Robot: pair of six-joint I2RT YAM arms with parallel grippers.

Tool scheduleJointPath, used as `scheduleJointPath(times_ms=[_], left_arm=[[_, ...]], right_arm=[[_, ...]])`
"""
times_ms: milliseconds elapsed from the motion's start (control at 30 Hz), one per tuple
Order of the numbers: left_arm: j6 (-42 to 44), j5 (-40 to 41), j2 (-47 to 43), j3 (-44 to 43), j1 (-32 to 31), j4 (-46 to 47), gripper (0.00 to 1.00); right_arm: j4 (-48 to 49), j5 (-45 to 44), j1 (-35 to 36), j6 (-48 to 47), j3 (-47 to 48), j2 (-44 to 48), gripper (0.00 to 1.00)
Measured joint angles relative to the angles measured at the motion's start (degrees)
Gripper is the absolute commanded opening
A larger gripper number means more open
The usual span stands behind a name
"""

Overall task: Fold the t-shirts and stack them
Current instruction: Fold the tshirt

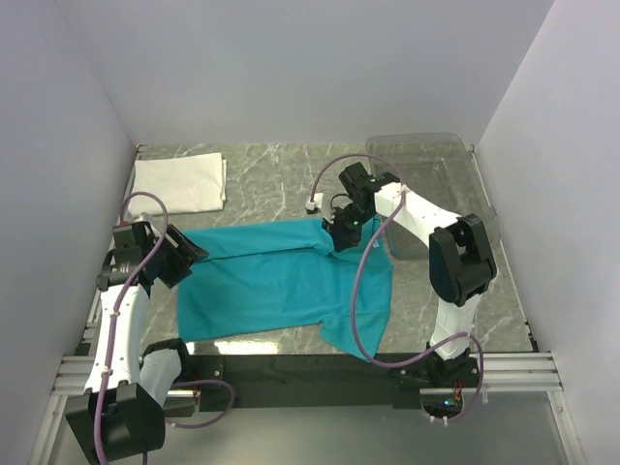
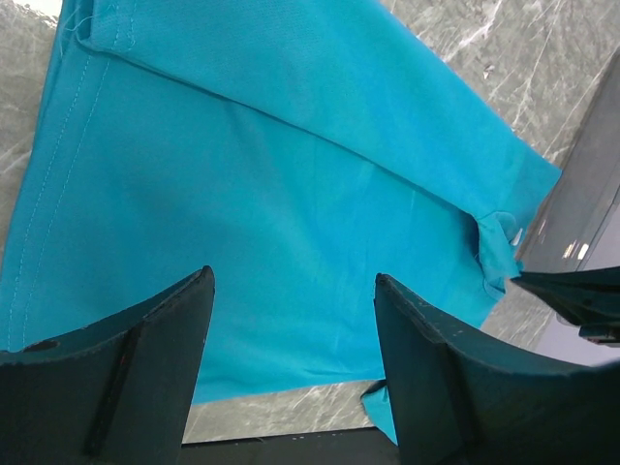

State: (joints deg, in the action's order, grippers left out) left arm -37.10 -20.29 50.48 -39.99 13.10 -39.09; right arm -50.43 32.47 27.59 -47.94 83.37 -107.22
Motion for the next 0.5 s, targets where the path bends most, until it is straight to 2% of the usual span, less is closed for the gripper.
scheduleJointPath(times_ms=[67,100,133,233,367,500], left_arm=[[0.00,-0.09,0.02,0.00,0.00,0.00,0.73],[0.00,-0.15,0.02,0.00,0.00,0.00,0.73],[0.00,-0.26,0.02,0.00,0.00,0.00,0.73],[0.02,-0.46,0.04,0.00,0.00,0.00,0.73],[0.02,-0.50,0.31,0.00,0.00,0.00,0.73],[0.02,-0.74,0.39,0.00,0.00,0.00,0.73]], right_arm=[[-1.84,0.13,0.33,-0.98,0.00,0.00,0.09],[-2.93,0.17,0.57,-1.64,0.00,0.00,0.15],[-4.22,0.28,0.92,-2.56,0.00,0.00,0.27],[-8.28,0.96,2.51,-5.60,-0.02,0.00,0.42],[-9.27,1.55,4.57,-5.14,-0.20,0.09,0.46],[-5.33,-0.02,5.03,-1.27,-0.35,1.51,0.46]])
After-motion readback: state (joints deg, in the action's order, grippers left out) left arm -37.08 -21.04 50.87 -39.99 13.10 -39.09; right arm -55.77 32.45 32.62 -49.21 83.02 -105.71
